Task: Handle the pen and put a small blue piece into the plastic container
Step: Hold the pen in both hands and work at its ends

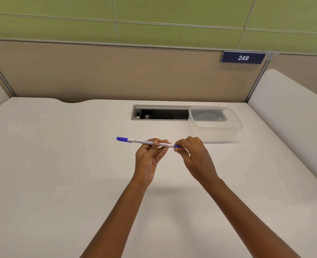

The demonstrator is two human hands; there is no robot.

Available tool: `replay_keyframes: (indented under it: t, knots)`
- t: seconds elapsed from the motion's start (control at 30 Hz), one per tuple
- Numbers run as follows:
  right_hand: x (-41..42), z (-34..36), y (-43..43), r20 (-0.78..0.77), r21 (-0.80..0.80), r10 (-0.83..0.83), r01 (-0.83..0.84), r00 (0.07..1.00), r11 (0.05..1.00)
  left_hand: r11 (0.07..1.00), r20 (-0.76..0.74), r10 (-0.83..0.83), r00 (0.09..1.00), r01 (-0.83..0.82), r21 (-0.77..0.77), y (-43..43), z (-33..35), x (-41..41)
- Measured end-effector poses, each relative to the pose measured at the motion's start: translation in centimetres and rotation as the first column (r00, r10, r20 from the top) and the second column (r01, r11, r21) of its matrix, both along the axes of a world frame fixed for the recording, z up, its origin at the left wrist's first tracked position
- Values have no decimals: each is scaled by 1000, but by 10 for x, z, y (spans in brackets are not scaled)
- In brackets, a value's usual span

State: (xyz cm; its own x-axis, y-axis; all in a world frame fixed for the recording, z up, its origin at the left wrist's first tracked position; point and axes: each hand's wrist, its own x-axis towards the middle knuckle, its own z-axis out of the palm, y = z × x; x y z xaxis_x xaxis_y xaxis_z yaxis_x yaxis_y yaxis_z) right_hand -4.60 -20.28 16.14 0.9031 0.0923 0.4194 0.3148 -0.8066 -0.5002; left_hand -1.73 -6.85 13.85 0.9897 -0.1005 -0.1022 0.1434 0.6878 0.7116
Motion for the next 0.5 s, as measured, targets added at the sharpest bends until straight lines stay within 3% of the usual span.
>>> replay_keyframes:
  t: [0.23, 0.4, 0.5]
  knots:
    - [2, -1, 2, -166, 229, 18, 21, 986, 973, 1000, 15, -13, 1000, 13, 8, 0, 0, 0]
    - [4, 4, 6, -345, 587, 124, 110, 930, 802, 1000, 13, -13, 1000, 13, 12, -1, -1, -1]
    - [6, 5, 7, -424, 612, 144, 166, 894, 773, 1000, 16, -6, 1000, 5, 20, -1, -1, -1]
